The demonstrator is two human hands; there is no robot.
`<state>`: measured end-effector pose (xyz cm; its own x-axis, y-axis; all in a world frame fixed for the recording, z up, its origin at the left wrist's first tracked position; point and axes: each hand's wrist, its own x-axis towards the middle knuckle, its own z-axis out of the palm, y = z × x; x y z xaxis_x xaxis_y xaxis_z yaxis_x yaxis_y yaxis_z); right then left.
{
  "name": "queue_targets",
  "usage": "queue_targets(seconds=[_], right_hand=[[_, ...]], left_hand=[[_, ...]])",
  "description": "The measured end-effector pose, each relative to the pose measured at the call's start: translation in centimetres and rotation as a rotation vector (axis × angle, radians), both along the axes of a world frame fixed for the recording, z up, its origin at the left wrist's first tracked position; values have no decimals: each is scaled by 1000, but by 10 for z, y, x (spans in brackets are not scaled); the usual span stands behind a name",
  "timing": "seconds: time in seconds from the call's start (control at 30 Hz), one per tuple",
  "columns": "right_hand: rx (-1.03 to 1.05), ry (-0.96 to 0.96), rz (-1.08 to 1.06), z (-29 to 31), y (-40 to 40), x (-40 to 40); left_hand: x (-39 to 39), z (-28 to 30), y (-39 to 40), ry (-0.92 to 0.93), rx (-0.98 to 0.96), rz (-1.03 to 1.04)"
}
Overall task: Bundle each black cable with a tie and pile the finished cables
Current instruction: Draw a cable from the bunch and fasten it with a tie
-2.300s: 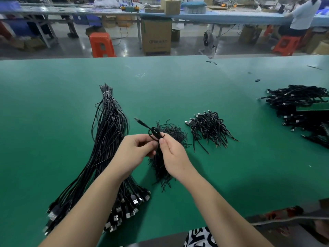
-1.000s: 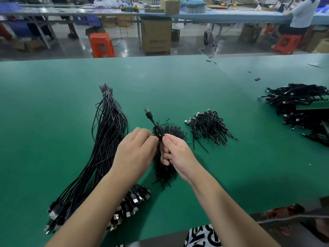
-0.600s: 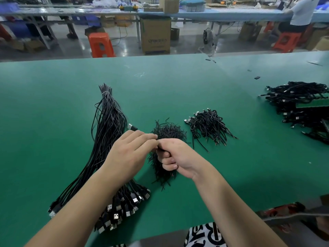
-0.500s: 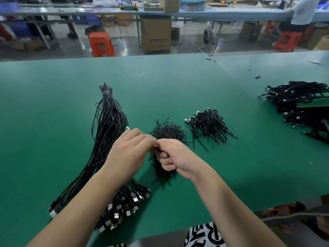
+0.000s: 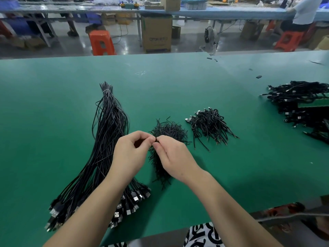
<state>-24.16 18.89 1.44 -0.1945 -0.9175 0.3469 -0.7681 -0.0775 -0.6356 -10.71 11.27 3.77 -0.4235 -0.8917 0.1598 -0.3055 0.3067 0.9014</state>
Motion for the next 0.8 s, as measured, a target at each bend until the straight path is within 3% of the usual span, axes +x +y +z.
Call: queue_targets(seconds=[0.17,0.3,0.53,0.67,0.8], right_hand=[[-115,90,-16,-1,0,6],[-133,173,-20,-3,0,9],[-126,348,-10,-5,-4,7],[-123,433,-37,-6,-8,7],[-124,489,-66,-8,-10,6]], left_hand=[[-2,-8,-2,157,308,-21],[-4,-12,-11,184,406,49],[3,-4,-26,10,312,-11],[7,4,-30,-309,15,-118],[5,13,-29,-427,-62,-141]])
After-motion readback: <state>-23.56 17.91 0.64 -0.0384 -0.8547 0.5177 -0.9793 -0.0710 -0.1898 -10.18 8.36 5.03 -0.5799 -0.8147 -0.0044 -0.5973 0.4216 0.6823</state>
